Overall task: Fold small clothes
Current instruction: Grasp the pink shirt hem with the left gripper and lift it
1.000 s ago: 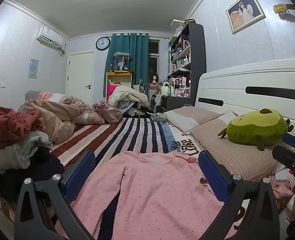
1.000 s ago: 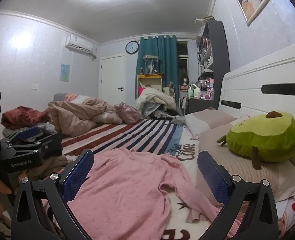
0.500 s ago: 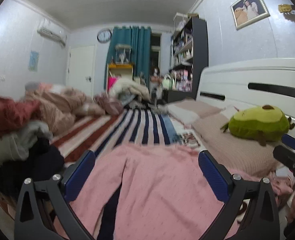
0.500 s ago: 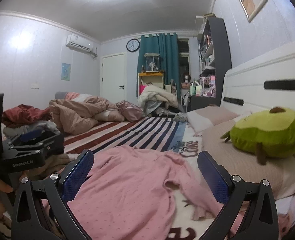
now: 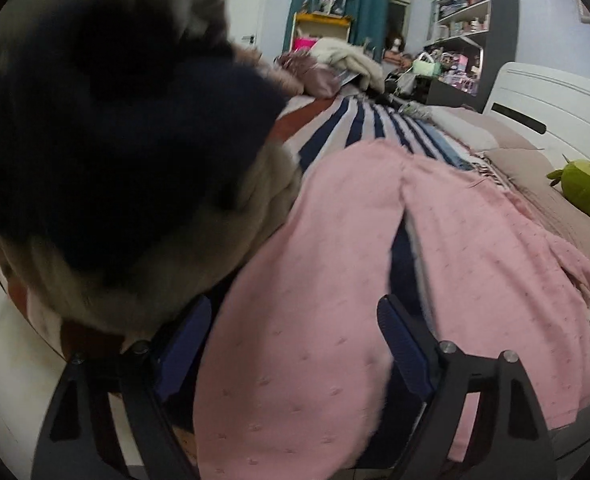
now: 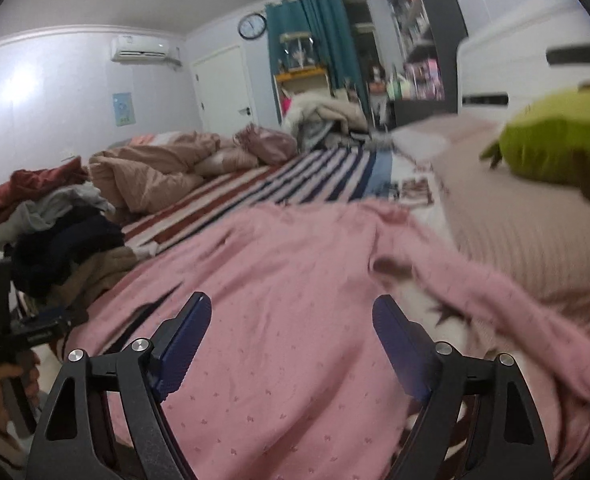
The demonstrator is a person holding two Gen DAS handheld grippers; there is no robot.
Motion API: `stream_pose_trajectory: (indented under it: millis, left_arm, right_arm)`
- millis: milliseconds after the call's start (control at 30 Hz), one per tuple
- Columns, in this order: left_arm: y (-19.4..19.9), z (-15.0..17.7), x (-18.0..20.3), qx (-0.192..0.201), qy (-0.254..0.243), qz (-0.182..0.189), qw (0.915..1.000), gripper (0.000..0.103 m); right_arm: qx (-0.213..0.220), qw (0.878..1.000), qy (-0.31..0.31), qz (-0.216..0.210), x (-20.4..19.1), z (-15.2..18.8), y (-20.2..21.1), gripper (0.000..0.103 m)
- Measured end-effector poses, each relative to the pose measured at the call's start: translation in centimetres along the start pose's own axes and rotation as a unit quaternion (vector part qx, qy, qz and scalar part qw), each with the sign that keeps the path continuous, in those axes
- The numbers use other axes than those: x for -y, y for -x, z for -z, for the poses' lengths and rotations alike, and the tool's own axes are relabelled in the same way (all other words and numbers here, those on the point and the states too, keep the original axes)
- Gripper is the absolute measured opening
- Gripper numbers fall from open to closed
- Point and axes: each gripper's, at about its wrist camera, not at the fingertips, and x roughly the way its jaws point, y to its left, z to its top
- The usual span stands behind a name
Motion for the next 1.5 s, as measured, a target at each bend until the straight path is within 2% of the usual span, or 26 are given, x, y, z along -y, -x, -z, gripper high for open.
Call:
stream_pose_trajectory:
  millis: [133,200,267,300,333,400,533,633,700,833,967,1067,1167,1200,1267,1300,1333,1367,1400,1500]
  left_arm:
    - [-1.7,0.8,-0.6,-0.019,-0.003,-0.022,0.9996,0.076]
    - [-2.6,1.0,-0.8,-0.026,0.000,-0.021,0.9994,0.074]
    - [-2.7,1.0,-0.7,-0.025,0.004,-0.018,0.9995,0.068]
    - [-2.7,0.8,-0.5,-0.026,0.003,-0.021,0.9994,0.053]
    - [-2.7,0.6,-0.2,-0.027,0.001,-0.019,0.9995,0.028]
    - [-2.7,-0.1,0.5,-0.037,-0.004,0.005,0.9993,0.006]
    - [-0.8,-1.3,3.3,-0.024,-0.057,0.003,0.9981,0.006]
    - [1.0,-3.1,6.7,-0.001,-0.107,0.001,0.9942,0.006]
    - [1.7,-4.5,9.4,0.013,-0.144,0.025,0.9891,0.006]
    - [2.0,-6.6,14.5,0.025,-0.173,0.078,0.9815,0.006]
    - [0.3,-6.6,20.8,-0.016,-0.176,0.191,0.9656,0.006]
    - [-1.7,-4.4,25.3,-0.048,-0.211,0.209,0.9537,0.006]
    - [-3.7,-1.9,26.5,-0.105,-0.202,0.240,0.9438,0.009]
    - [-4.3,-1.3,26.1,-0.128,-0.194,0.243,0.9416,0.014]
    - [-4.2,-0.8,25.9,-0.138,-0.186,0.243,0.9421,0.022]
    - [-3.4,-1.0,25.2,-0.131,-0.181,0.250,0.9421,0.035]
    - [-2.2,-1.3,24.4,-0.115,-0.174,0.256,0.9438,0.053]
    - [-0.9,-1.6,23.2,-0.094,-0.168,0.255,0.9476,0.060]
    - [0.3,-1.6,22.1,-0.078,-0.162,0.255,0.9502,0.064]
    - [2.8,-2.6,19.4,-0.047,-0.143,0.245,0.9579,0.064]
  right_arm:
    - [-0.020,1.000,-0.017,0.001,0.4,0.9,-1.1,0.080]
    - [-0.027,0.999,-0.021,0.004,0.5,1.0,-1.6,0.080]
    - [-0.028,0.999,-0.014,0.012,0.2,1.0,-1.8,0.080]
    - [-0.025,0.999,0.000,0.026,-0.2,1.0,-1.8,0.080]
    - [-0.022,0.999,0.009,0.036,-0.5,1.0,-1.7,0.080]
    - [-0.014,0.999,0.015,0.038,-0.8,1.0,-1.1,0.080]
    - [-0.015,1.000,-0.011,-0.009,0.1,1.2,-0.4,0.080]
    - [-0.013,1.000,-0.017,-0.016,1.0,1.4,0.2,0.081]
    - [-0.007,1.000,-0.018,-0.017,1.7,1.6,1.0,0.081]
    - [-0.006,1.000,-0.004,-0.022,3.2,1.7,2.0,0.086]
    - [0.003,1.000,-0.019,-0.003,5.2,1.7,3.0,0.086]
    - [0.005,0.999,-0.042,0.006,7.0,1.9,3.4,0.086]
    - [-0.002,0.998,-0.057,0.013,8.2,2.2,3.3,0.086]
    - [-0.005,0.998,-0.059,0.017,8.5,2.3,3.3,0.086]
    - [-0.009,0.998,-0.062,0.021,8.7,2.4,3.3,0.086]
    - [-0.012,0.998,-0.063,0.017,8.7,2.4,3.3,0.086]
    - [-0.013,0.998,-0.062,0.015,8.7,2.4,3.3,0.086]
    - [-0.015,0.998,-0.059,0.013,8.4,2.3,3.2,0.086]
    - [-0.018,0.998,-0.055,0.010,8.0,2.2,3.0,0.086]
    - [-0.031,0.999,-0.042,-0.012,5.9,1.9,1.8,0.086]
